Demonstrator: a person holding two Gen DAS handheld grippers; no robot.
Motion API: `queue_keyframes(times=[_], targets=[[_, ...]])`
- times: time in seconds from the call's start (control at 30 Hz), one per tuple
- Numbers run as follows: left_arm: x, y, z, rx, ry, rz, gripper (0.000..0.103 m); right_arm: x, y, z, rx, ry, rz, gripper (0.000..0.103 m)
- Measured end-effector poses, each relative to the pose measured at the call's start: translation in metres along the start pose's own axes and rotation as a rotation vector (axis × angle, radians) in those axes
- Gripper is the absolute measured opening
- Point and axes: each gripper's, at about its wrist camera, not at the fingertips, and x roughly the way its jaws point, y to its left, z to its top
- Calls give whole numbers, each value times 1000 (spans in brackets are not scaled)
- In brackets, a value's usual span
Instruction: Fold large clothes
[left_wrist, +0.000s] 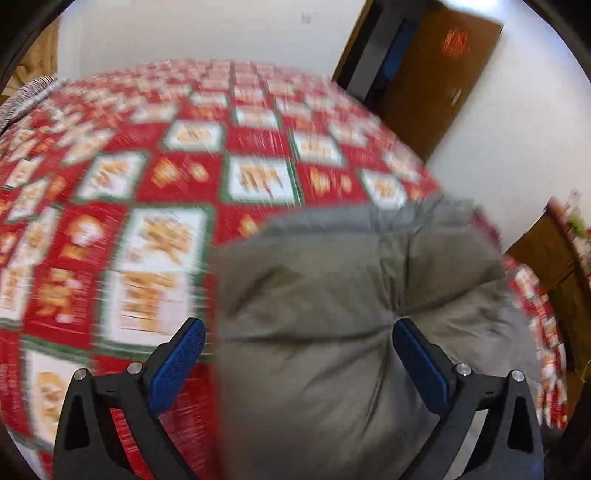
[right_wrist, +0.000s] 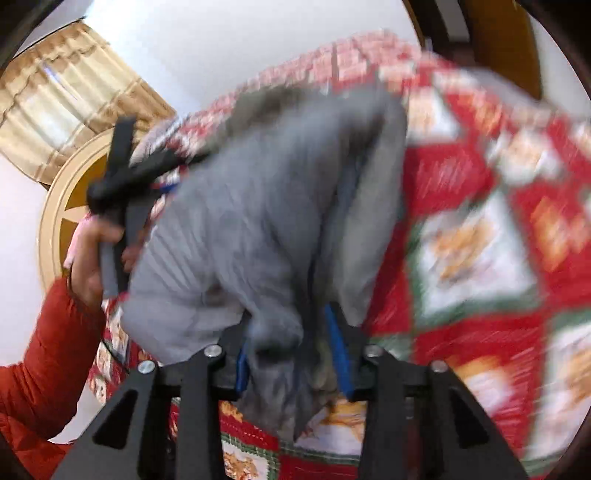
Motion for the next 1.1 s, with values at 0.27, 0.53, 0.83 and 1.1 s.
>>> queue_keyframes(times=[0.27,0.53,0.83,1.1], targets=[[-55,20,-36,-180,-114,89,101,24,41,94,-157,-184,-220,40],[8,14,-64,-211,-108,73,102,106,-31,54,194,-194,-117,29],[-31,54,-24,-182,-116,-9,102,56,-18,100,9,-187,-196,47],[26,39,37,-116,-69,65,102,107,-20,150,-107,-114,-267,33]])
